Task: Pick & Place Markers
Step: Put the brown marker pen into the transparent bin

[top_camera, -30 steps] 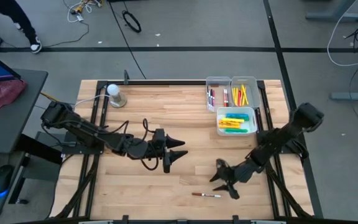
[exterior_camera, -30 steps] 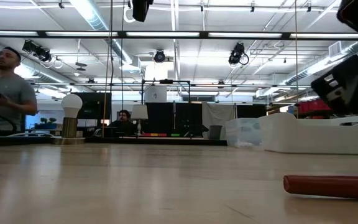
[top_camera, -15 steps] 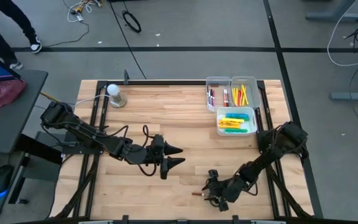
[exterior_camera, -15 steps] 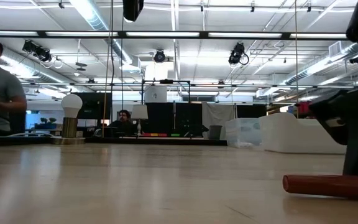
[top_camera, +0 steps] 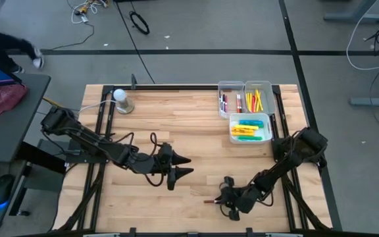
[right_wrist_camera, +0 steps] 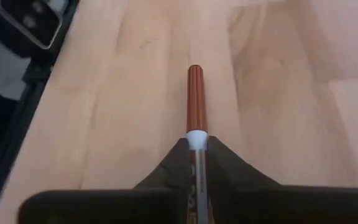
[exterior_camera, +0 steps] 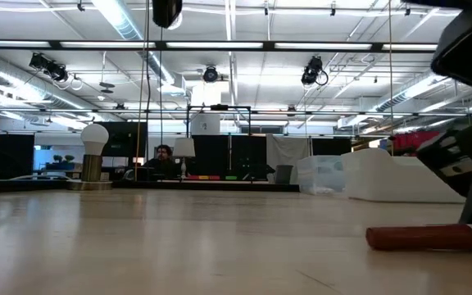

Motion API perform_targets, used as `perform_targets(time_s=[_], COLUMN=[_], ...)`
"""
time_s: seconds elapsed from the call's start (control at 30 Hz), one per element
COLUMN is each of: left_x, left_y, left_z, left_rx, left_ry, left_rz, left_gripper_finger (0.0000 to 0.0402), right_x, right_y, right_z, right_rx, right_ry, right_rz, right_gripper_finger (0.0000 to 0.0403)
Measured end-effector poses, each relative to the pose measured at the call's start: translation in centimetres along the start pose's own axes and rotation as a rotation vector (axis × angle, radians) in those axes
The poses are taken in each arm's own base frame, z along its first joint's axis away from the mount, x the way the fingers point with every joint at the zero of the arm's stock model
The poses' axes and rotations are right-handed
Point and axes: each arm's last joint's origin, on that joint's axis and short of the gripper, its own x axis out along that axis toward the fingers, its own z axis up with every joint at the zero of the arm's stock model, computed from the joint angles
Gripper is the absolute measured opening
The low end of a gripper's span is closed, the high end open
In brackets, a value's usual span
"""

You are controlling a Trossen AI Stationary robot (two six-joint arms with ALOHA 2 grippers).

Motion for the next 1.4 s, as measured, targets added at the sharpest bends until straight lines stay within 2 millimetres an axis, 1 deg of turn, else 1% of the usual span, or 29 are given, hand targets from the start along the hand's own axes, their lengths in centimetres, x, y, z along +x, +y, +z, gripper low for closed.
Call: perform_targets(time_s=[0.1, 0.2, 0.3, 0.4, 0.47, 0.57, 0.67, 0.77, 0.87, 0.93, 1.03, 1.13, 1.2, 1.33, 1.4], left_x=[-0.6, -1.6, -2.6, -3.8, -4.7, -5.6, -6.6, -7.4, -8.1, -8.4, -9.1, -9.6, -9.9, -10.2, -10.3], left_y=[0.4, 1.1, 2.1, 3.1, 4.0, 5.7, 7.9, 10.2, 11.9, 13.1, 14.6, 15.8, 16.5, 17.5, 17.9], left_z=[0.7, 1.9, 3.4, 5.0, 6.0, 6.9, 7.0, 6.8, 7.2, 7.5, 8.0, 8.9, 9.4, 10.0, 10.2], left_rx=[-0.008, 0.008, 0.030, 0.081, 0.114, 0.132, 0.120, 0.117, 0.121, 0.126, 0.149, 0.176, 0.187, 0.198, 0.197], left_ry=[0.028, 0.062, 0.075, 0.072, 0.079, 0.080, 0.082, 0.054, -0.008, -0.033, -0.054, -0.083, -0.101, -0.112, -0.119], left_rz=[0.015, 0.047, 0.096, 0.141, 0.177, 0.173, 0.174, 0.182, 0.134, 0.116, 0.129, 0.164, 0.188, 0.215, 0.230], left_gripper_finger=[0.0222, 0.0217, 0.0205, 0.0189, 0.0178, 0.0162, 0.0145, 0.0130, 0.0118, 0.0111, 0.0104, 0.0099, 0.0099, 0.0099, 0.0099], right_x=[-1.2, -2.7, -4.7, -6.4, -7.7, -9.5, -11.4, -13.2, -15.4, -16.8, -18.8, -21.1, -22.5, -25.3, -26.0], right_y=[-0.7, -2.3, -4.0, -5.8, -7.1, -9.2, -11.2, -13.6, -16.2, -18.2, -21.4, -24.6, -26.4, -29.0, -30.3], right_z=[1.2, 2.8, 5.2, 7.0, 8.8, 11.3, 14.2, 17.1, 19.9, 21.3, 22.4, 22.5, 22.2, 21.4, 20.8], right_rx=[0.085, 0.171, 0.301, 0.353, 0.391, 0.452, 0.487, 0.521, 0.571, 0.611, 0.696, 0.799, 0.874, 1.015, 1.078], right_ry=[0.008, 0.017, -0.015, -0.051, -0.130, -0.213, -0.297, -0.322, -0.343, -0.345, -0.349, -0.323, -0.310, -0.265, -0.217], right_rz=[-0.012, -0.064, -0.113, -0.146, -0.145, -0.141, -0.165, -0.239, -0.313, -0.358, -0.449, -0.496, -0.529, -0.623, -0.675], right_gripper_finger=[0.0038, 0.0026, 0.0015, 0.0015, 0.0015, 0.0015, 0.0015, 0.0015, 0.0015, 0.0015, 0.0015, 0.0015, 0.0015, 0.0015, 0.0015])
